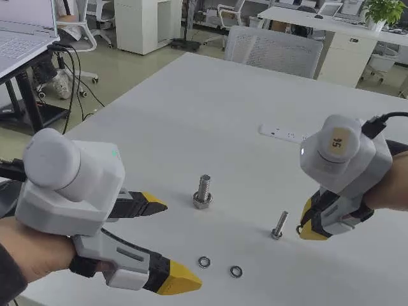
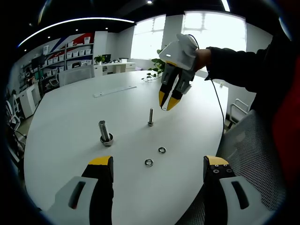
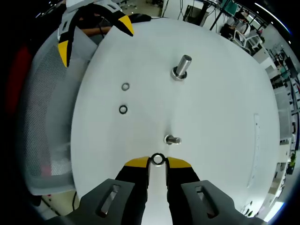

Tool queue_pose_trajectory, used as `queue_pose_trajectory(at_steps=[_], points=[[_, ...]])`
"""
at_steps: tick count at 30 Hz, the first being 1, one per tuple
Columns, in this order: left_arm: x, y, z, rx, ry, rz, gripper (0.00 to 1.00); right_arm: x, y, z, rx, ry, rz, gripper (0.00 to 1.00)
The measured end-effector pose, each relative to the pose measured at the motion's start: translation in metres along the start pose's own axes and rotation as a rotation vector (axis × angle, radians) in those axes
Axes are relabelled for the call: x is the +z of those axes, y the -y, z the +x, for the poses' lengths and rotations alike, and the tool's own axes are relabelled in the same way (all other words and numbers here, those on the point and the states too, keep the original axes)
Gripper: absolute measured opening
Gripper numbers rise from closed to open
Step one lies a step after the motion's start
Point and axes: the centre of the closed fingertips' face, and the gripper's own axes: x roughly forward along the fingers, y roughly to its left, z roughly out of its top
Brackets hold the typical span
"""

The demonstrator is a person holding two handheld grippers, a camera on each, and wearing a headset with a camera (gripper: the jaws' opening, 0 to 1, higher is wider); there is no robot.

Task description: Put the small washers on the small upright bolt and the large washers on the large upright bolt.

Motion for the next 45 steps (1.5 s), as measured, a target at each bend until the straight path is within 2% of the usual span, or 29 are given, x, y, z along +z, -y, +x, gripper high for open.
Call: queue_pose_trajectory(at_steps=[9,18,45], points=[[-0.001,-0.001,0.000,0.003,0.001,-0.003,0.78,0.015,0.011,-0.007,-0.025,0.015,-0.023,0.14],[-0.002,-0.002,-0.001,0.008,0.000,-0.008,0.78,0.022,0.015,0.000,-0.025,0.012,-0.045,0.14],[-0.004,-0.002,-0.001,0.015,-0.002,-0.017,0.78,0.019,0.018,0.014,0.003,-0.002,-0.048,0.14]])
